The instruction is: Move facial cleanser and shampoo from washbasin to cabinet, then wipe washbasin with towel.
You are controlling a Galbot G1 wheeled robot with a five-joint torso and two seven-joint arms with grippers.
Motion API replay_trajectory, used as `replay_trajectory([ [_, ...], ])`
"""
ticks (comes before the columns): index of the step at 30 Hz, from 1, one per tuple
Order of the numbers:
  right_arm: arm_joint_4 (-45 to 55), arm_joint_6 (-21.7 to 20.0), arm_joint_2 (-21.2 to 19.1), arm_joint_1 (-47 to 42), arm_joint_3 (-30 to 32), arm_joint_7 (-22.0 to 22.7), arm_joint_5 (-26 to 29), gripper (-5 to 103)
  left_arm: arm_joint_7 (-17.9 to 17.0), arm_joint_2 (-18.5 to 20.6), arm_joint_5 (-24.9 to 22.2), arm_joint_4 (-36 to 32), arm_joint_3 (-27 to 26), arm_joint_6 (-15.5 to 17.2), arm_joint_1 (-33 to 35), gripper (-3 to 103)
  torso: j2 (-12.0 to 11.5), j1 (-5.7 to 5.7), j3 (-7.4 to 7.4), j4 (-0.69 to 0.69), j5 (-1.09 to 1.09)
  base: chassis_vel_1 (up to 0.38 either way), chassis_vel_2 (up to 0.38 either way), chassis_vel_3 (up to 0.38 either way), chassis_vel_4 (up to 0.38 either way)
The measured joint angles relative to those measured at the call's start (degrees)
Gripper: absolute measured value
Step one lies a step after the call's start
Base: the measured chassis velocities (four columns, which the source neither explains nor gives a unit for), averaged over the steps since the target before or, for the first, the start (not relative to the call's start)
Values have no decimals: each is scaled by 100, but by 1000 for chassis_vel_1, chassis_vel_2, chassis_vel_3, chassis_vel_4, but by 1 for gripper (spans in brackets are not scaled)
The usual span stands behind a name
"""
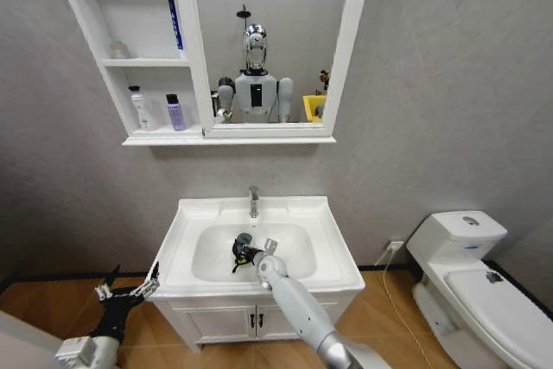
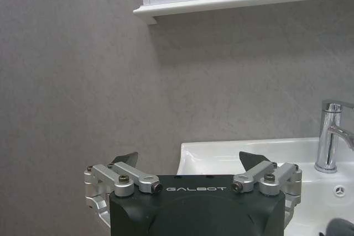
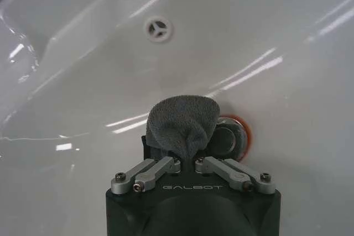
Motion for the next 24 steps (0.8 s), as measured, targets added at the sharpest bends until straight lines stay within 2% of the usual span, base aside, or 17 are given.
replay_trajectory([
  [2, 169, -232, -1, -68, 139, 445, -11, 6, 0, 0, 0, 0, 0, 0, 0, 100, 0, 0, 0, 0, 0, 0, 0, 0, 0],
  [5, 257, -259, -13, -96, 173, 598, -190, 6, 0, 0, 0, 0, 1, 0, -1, 100, 0, 0, 0, 1, 1, 0, 0, 0, 0],
  [6, 328, -260, -117, -127, 188, 767, -710, 6, 1, 0, 0, 0, 0, 0, 0, 100, 0, 0, 0, 5, 3, 0, 0, 0, 0],
  [7, 326, -208, -250, -140, 208, 864, -1223, 6, 0, 0, 0, 0, -1, 0, 0, 100, 1, 0, 0, 2, 0, 0, 0, 0, 0],
  [8, 326, -208, -250, -140, 208, 864, -1223, 6, 0, 0, 0, 0, -1, 0, 0, 100, 1, 0, 0, 2, 0, 0, 0, 0, 0],
  [10, 167, 76, -427, -129, 278, 888, -2109, 6, 0, 0, -1, 0, 1, 0, 0, 100, 1, -1, 0, -1, 1, 0, 0, 0, 0],
  [12, 129, 121, -455, -103, 307, 885, -2216, 6, 2, 0, 0, 0, 0, -1, 0, 100, 1, -1, -1, 1, 2, 0, 0, 0, 0],
  [15, 60, 133, -485, -51, 301, 781, -2130, 6, 1, 0, 0, 0, 0, 0, 0, 100, 1, -2, -2, 1, 0, 0, 0, 0, 0],
  [18, -44, -32, -357, 52, 177, 537, -1389, 6, 0, 0, 0, 0, 0, 0, 0, 100, 1, -1, 0, -3, 0, 0, 0, 0, 0],
  [19, -44, -32, -357, 52, 177, 537, -1389, 6, 0, 0, 0, 0, 0, 0, 0, 100, 1, -1, 0, -3, 0, 0, 0, 0, 0],
  [20, -109, -154, -198, 112, 104, 476, -965, 6, 1, 0, 0, 0, 0, 0, 0, 100, -1, 0, 1, -1, -1, 0, 0, 0, 0],
  [24, -231, -251, -10, 233, -63, 235, -434, 6, 0, 0, 0, 0, 0, -1, 0, 100, -1, 0, 1, 3, -1, 0, 0, 0, 0],
])
